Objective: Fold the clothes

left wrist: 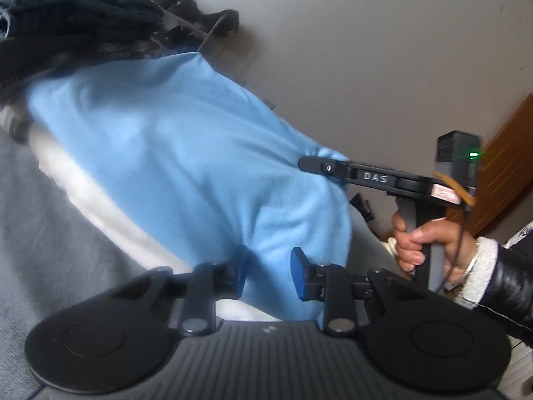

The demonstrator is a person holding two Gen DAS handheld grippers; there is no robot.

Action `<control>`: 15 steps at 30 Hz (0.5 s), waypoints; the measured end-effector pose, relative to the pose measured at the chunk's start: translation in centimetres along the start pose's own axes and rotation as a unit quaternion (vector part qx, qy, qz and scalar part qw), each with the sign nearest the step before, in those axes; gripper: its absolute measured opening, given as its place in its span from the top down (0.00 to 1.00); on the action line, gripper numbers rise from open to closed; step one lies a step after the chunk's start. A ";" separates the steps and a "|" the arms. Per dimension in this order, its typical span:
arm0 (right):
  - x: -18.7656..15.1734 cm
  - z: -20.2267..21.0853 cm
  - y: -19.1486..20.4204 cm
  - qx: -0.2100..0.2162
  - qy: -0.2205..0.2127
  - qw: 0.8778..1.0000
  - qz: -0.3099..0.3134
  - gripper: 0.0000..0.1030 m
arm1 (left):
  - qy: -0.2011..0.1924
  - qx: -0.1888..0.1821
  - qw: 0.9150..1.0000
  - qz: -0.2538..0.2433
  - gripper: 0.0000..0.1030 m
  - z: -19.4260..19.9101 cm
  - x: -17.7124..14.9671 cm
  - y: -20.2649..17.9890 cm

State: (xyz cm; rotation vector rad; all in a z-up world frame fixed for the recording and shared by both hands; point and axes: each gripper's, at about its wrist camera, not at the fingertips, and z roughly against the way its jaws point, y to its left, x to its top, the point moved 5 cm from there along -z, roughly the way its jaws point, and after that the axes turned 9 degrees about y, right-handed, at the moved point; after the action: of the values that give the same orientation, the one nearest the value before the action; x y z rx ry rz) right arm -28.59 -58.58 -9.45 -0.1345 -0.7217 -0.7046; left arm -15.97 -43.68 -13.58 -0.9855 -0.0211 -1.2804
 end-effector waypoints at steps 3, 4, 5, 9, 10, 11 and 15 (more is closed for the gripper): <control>1.0 0.9 -0.6 -0.009 -0.021 0.999 -0.022 0.87 | 0.004 0.004 1.000 -0.003 0.69 0.0 0.1 -0.1; 1.3 1.2 -0.8 -0.012 -0.028 0.999 -0.030 0.85 | 0.006 0.005 1.000 -0.005 0.68 0.0 0.2 -0.1; 2.1 1.1 0.1 0.003 -0.029 0.999 -0.015 0.85 | 0.006 0.003 1.000 -0.004 0.66 0.0 0.4 0.0; 4.7 -1.8 3.0 0.031 -0.004 0.998 0.047 0.88 | 0.004 0.003 1.000 -0.016 0.60 -0.5 0.5 -0.3; 5.1 -3.0 2.9 0.017 0.007 0.999 0.051 0.87 | 0.004 0.004 1.000 -0.020 0.60 -0.6 0.4 -0.4; 5.5 -4.1 2.7 0.003 0.017 0.998 0.055 0.89 | 0.003 0.003 1.000 -0.024 0.60 -0.6 0.3 -0.4; 7.7 -6.0 0.3 -0.053 0.017 0.998 0.000 0.87 | 0.003 -0.003 1.000 -0.015 0.60 -0.3 -0.1 -0.3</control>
State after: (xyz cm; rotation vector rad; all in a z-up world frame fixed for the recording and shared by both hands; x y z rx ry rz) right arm -20.96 -64.60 -8.93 -0.2182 -0.6526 -0.7442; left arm -16.37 -43.81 -13.61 -0.9901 -0.0279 -1.3114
